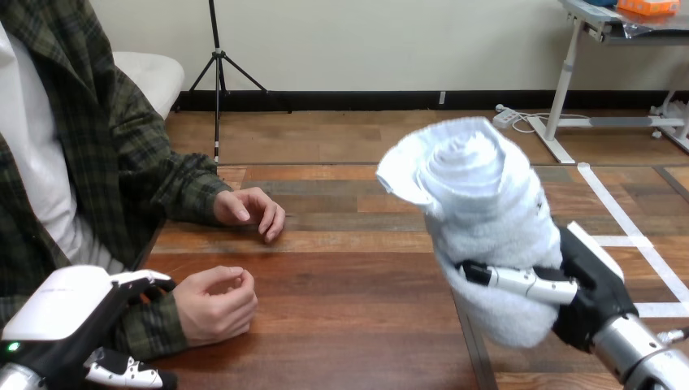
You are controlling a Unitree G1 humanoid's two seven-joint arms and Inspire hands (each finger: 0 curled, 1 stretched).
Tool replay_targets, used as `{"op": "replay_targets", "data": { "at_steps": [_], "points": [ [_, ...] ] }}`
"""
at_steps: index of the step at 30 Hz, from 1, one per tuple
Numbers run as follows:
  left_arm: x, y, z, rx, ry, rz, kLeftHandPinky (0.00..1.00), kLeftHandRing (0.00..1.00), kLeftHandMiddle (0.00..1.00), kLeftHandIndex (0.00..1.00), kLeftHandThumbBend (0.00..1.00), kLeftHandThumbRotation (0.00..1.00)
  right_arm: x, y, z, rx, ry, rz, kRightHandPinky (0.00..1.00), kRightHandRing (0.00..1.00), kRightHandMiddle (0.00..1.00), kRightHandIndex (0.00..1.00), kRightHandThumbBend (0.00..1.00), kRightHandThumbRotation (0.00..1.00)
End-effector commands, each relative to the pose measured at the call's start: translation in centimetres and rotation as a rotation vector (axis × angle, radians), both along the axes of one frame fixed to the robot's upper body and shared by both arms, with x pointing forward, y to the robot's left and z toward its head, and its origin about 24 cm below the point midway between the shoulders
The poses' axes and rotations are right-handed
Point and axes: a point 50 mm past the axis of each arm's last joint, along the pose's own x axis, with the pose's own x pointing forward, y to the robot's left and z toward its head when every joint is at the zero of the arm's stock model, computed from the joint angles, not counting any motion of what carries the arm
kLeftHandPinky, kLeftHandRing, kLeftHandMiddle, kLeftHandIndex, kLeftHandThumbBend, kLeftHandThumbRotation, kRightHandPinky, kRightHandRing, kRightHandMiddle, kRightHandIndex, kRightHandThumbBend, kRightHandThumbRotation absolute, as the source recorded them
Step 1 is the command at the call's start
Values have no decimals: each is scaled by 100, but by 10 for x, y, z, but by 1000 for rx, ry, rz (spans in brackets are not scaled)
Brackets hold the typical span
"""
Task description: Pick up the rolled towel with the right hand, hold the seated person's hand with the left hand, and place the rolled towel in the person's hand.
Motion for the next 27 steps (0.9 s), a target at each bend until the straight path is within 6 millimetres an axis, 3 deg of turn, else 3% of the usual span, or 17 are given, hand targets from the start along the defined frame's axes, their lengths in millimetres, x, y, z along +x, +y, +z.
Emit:
{"op": "replay_targets", "data": {
  "at_steps": [1,17,27],
  "points": [
    [26,9,20,137,-83,-23,58,64,68,70,100,12,9,14,94,64,-396,39,0,3,7,10,42,0],
    [27,12,14,186,-141,-14,52,58,63,65,100,5,-2,17,109,60,-439,53,0,1,5,7,32,0],
    [28,14,12,162,-173,5,47,53,58,60,99,0,-6,17,115,94,-444,69,0,0,4,5,32,0]
  ]
}}
